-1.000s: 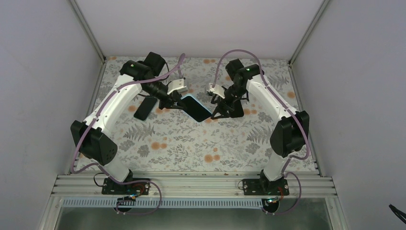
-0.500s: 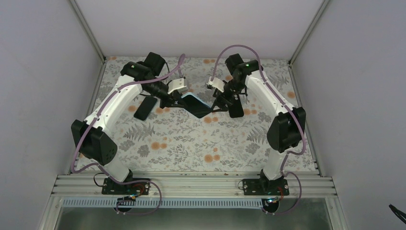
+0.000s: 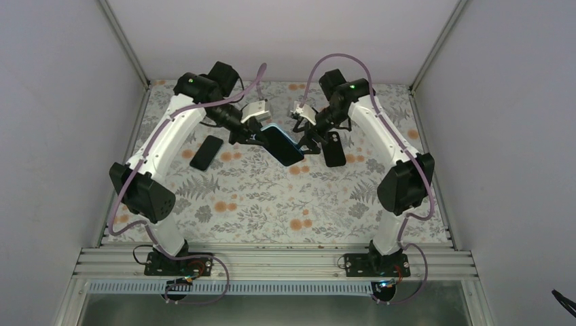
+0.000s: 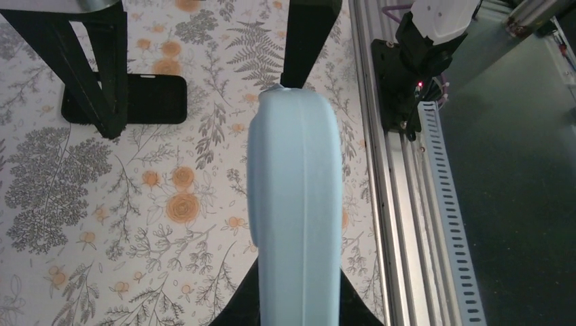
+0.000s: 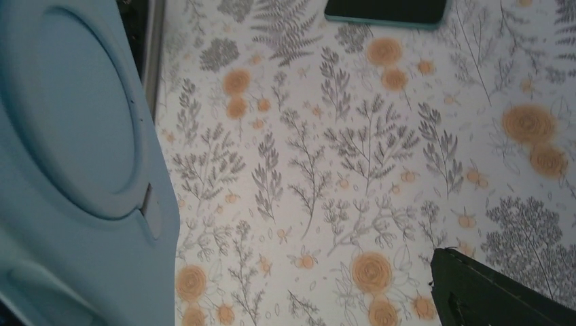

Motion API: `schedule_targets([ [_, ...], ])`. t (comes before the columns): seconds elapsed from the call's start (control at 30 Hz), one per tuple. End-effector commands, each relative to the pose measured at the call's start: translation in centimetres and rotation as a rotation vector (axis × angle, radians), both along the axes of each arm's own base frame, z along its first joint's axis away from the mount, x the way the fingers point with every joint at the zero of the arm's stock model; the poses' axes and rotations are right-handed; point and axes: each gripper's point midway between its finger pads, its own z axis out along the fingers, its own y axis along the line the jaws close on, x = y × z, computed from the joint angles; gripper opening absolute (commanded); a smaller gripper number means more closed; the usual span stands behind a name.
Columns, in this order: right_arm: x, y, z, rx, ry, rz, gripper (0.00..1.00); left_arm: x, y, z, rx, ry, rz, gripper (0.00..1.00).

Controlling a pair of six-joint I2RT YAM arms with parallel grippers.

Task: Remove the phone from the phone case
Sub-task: Remove the phone case from the phone.

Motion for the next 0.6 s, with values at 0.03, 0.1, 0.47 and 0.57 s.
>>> schedule_targets([
  [0.03, -5.1, 5.3, 5.9, 0.282, 0.028, 0.174, 1.00, 0.0, -3.6, 6.6, -0.253, -0.057, -0.080, 0.02],
  [0.1, -7.0, 6.4, 6.1, 0.291, 0.049, 0.222, 1.00, 1.5, -3.6, 6.6, -0.241, -0.101, -0.044, 0.02],
  [0.47, -9.3, 9.8, 15.2, 0.498, 0.061, 0.273, 0.95, 1.8, -4.3, 4.8, -0.233, -0.082, -0.045, 0.02],
  [0.57, -8.8, 10.4, 15.5, 0.522, 0.088, 0.270, 0.80, 1.7, -4.3, 4.7, -0.225, -0.088, -0.045, 0.02],
])
